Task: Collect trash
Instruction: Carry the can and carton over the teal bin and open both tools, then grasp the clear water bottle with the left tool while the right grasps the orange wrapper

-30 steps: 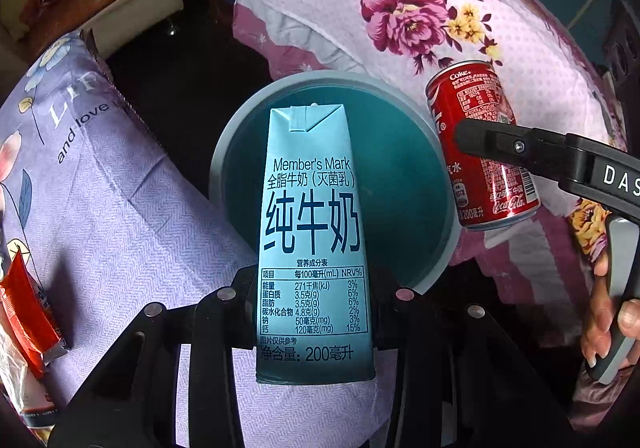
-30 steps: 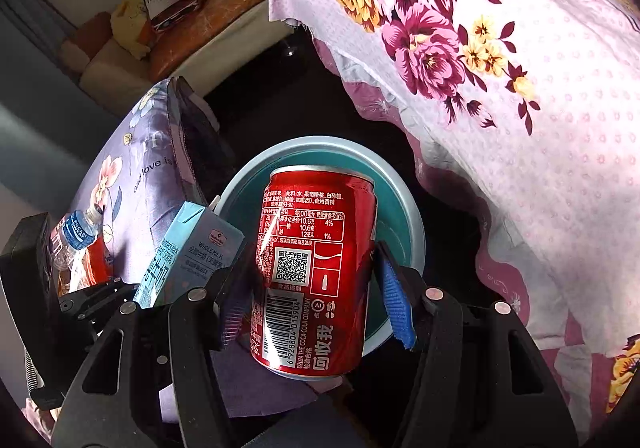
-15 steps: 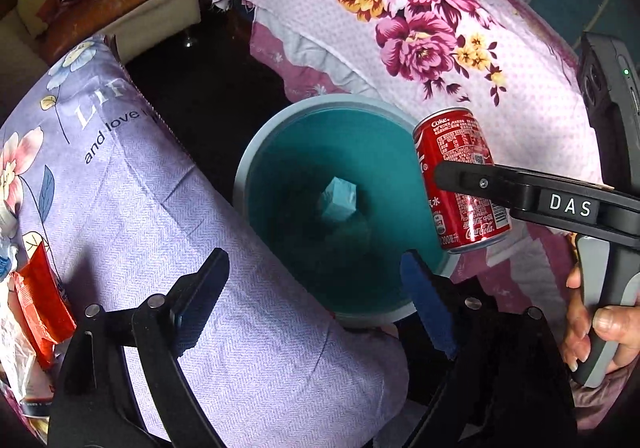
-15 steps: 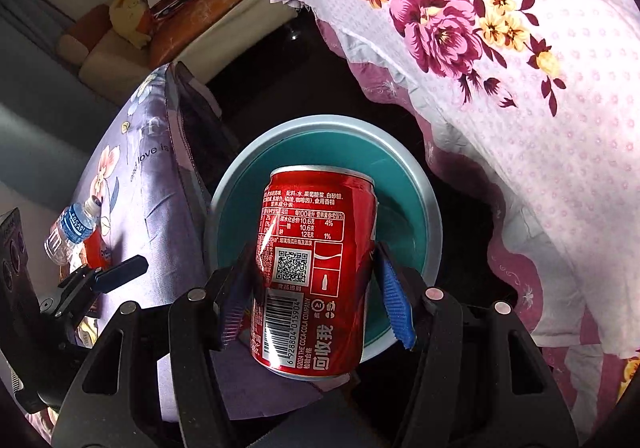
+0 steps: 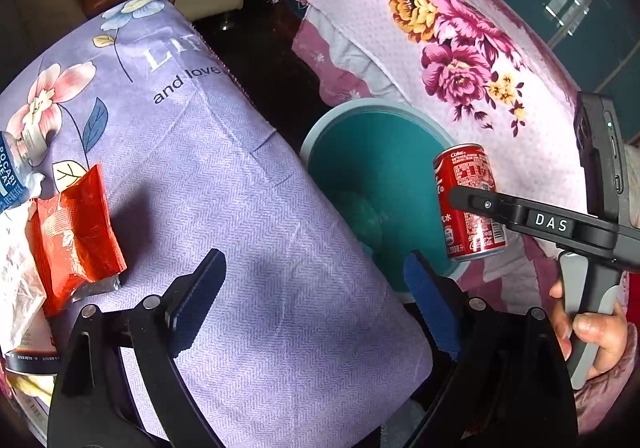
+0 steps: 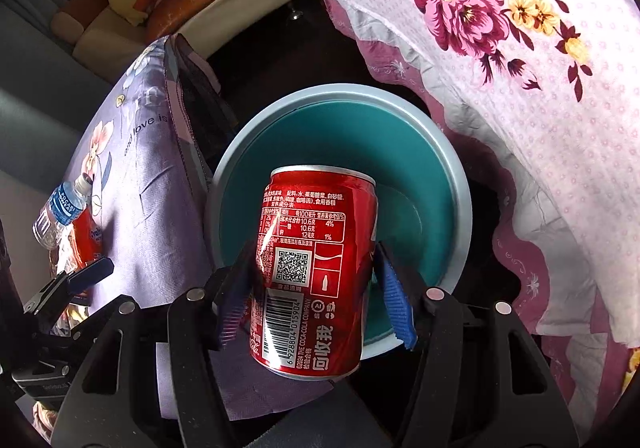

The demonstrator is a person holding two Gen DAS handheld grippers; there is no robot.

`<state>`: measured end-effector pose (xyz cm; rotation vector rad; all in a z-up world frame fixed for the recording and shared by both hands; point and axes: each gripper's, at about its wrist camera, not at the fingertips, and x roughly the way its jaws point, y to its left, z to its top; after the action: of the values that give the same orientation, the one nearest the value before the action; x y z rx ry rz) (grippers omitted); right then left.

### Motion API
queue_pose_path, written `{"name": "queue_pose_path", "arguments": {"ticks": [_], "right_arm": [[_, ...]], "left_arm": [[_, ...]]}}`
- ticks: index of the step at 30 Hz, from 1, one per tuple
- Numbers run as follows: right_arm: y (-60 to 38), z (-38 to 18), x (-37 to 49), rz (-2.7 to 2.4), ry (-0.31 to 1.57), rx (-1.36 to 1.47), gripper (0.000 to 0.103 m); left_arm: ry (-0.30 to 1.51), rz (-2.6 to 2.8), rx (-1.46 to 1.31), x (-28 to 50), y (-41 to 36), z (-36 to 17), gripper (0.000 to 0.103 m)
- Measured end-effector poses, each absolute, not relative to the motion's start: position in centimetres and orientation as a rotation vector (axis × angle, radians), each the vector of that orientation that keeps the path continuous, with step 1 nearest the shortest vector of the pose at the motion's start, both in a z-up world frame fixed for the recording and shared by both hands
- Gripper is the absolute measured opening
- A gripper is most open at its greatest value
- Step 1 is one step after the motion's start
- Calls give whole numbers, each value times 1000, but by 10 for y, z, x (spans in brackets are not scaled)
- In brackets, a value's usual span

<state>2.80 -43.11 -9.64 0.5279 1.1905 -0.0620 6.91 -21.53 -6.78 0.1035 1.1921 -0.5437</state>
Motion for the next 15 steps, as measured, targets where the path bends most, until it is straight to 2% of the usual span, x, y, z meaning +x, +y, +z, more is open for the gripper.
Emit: {"name": "queue_pose_path", "arguments": {"ticks": [3, 15], "right_arm": [[-425, -92, 28, -62, 1190, 525, 72], [-377, -70, 36, -24, 1208, 446, 76]], "left_arm": [[1186, -538, 89, 69, -205, -64, 91], [1154, -498, 18, 65, -145, -49, 92]]}}
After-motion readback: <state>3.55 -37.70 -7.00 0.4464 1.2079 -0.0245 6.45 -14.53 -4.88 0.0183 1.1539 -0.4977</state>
